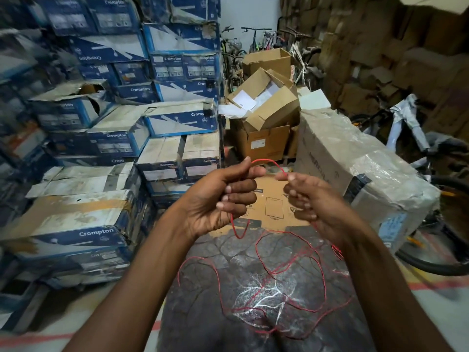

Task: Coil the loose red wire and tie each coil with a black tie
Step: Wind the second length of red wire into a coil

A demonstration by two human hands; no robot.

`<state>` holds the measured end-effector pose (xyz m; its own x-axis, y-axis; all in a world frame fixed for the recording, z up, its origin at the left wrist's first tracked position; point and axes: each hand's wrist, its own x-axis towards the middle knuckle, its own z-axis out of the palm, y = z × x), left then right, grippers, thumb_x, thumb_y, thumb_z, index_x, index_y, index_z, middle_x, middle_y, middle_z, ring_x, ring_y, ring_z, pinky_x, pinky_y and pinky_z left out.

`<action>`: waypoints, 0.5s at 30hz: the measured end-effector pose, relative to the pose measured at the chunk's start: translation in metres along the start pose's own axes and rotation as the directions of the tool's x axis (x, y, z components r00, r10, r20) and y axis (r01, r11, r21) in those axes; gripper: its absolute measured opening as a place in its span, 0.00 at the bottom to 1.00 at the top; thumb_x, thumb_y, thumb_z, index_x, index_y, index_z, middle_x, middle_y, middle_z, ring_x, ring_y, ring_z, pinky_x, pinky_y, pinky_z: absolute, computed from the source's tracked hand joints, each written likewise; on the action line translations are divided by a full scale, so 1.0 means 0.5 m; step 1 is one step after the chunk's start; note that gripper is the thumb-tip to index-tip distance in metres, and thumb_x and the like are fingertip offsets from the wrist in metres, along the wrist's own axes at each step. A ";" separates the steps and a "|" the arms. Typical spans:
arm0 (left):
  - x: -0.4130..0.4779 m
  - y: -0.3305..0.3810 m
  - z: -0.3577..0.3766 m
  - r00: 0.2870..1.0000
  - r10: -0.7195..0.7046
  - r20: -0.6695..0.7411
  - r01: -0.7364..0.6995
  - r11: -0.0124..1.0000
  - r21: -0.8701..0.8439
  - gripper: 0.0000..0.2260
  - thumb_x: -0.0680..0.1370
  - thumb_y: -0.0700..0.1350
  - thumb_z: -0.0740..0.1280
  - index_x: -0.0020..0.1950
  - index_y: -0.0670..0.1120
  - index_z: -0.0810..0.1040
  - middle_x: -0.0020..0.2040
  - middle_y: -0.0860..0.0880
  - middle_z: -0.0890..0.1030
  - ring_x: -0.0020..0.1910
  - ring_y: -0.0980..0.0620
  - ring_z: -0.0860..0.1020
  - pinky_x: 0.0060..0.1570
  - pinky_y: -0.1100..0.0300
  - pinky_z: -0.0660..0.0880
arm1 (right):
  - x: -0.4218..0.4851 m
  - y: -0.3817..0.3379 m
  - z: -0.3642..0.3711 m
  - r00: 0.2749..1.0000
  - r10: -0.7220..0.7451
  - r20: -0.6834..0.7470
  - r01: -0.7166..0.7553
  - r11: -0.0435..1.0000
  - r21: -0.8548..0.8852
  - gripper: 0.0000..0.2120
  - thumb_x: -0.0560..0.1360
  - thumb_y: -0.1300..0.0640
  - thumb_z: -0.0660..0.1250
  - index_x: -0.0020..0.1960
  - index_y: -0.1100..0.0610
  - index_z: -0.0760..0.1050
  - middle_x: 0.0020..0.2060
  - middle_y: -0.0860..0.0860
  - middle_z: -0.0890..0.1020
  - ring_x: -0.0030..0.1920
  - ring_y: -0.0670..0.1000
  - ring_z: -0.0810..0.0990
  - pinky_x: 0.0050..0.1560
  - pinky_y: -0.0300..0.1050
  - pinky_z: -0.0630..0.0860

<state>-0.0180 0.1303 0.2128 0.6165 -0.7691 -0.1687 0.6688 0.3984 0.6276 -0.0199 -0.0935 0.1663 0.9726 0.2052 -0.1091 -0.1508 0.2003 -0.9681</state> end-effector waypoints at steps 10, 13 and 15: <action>-0.051 -0.034 0.010 0.979 -0.075 0.190 0.022 0.963 0.269 0.19 0.84 0.47 0.56 0.62 0.36 0.79 0.28 0.54 0.55 0.26 0.56 0.55 0.37 0.60 0.68 | 0.078 -0.009 -0.033 0.775 -0.523 -0.355 0.242 0.765 -0.597 0.09 0.85 0.51 0.62 0.48 0.49 0.79 0.37 0.45 0.80 0.37 0.43 0.76 0.38 0.42 0.72; -0.053 -0.014 0.033 0.933 0.075 0.352 -0.121 0.986 0.110 0.22 0.85 0.45 0.50 0.78 0.41 0.65 0.28 0.54 0.53 0.25 0.58 0.52 0.45 0.53 0.75 | 0.074 0.055 -0.014 0.865 -0.453 -0.216 0.156 0.652 -0.742 0.14 0.83 0.43 0.61 0.44 0.45 0.79 0.34 0.47 0.82 0.35 0.41 0.79 0.39 0.46 0.76; -0.045 0.008 0.037 0.905 0.188 0.381 -0.217 0.976 0.033 0.23 0.86 0.48 0.46 0.82 0.47 0.58 0.29 0.53 0.54 0.25 0.59 0.53 0.44 0.50 0.83 | 0.055 0.113 0.002 0.894 -0.431 -0.121 0.157 0.555 -0.817 0.20 0.83 0.36 0.55 0.42 0.45 0.78 0.29 0.46 0.79 0.31 0.45 0.79 0.37 0.51 0.79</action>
<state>-0.0369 0.1398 0.2330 0.5256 -0.8117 0.2548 0.5054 0.5389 0.6739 -0.0020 -0.0755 0.1087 0.9562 -0.0183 0.2923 0.2136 -0.6391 -0.7389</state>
